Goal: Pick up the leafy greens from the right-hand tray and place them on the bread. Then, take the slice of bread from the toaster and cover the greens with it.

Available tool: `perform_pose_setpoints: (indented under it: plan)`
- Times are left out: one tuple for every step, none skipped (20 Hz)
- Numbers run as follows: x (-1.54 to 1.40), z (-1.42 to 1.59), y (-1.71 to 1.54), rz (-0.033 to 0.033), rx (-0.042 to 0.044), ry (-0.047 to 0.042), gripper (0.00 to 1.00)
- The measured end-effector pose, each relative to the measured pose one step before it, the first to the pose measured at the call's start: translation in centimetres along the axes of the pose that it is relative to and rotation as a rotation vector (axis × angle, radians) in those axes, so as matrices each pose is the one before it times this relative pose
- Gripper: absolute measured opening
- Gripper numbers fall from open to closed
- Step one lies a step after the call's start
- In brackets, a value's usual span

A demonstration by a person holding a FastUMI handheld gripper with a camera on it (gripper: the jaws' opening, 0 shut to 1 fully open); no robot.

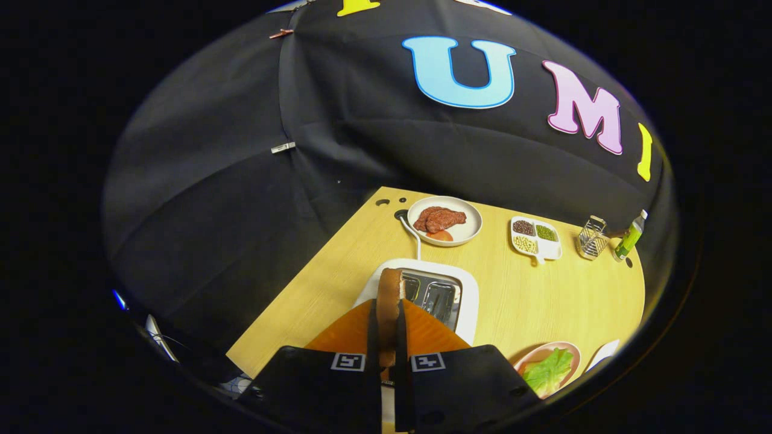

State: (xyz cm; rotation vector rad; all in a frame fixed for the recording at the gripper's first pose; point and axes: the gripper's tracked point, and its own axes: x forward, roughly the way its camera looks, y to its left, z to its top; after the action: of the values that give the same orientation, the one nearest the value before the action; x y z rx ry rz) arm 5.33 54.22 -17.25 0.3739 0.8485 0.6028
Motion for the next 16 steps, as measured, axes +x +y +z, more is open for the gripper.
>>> perform_pose_setpoints:
  plan:
    - [-0.547,0.588,-0.025,0.01409,0.01462,-0.01488,0.13]
    - [-0.64,0.85,0.05,0.0184,0.00849,-0.02209,0.13]
    - [-0.788,0.918,-0.202,0.01145,0.00532,-0.02334,0.13]
    - [-0.841,0.973,-0.147,0.01121,0.0062,-0.02636,0.13]
    - [-1.066,0.989,-0.216,0.00918,0.00653,-0.02353,0.13]
    - [-0.9,1.048,-0.382,0.01206,0.00913,-0.02313,0.13]
    - [-0.879,0.855,-0.589,0.00212,0.00758,-0.01995,0.13]
    - [-1.032,1.003,-0.684,-0.00069,0.0084,-0.01782,0.13]
    - [-0.98,1.037,-0.583,0.00035,0.00511,-0.01955,0.13]
    - [-0.918,1.022,-0.787,0.0001,0.00497,-0.02381,0.13]
    - [-1.02,0.859,-0.72,-0.00096,0.00132,-0.02372,0.13]
    - [-1.017,1.013,-1.051,-0.00725,-0.00178,-0.02229,0.13]
    - [-1.064,0.843,-1.073,-0.00667,0.00006,-0.02217,0.13]
    - [-0.988,0.689,-1.333,-0.01228,-0.0038,-0.01787,0.13]
    - [-0.925,0.499,-1.357,-0.0119,-0.00554,-0.01763,0.13]
    - [-0.915,0.352,-1.565,-0.01722,-0.01303,-0.01241,0.13]
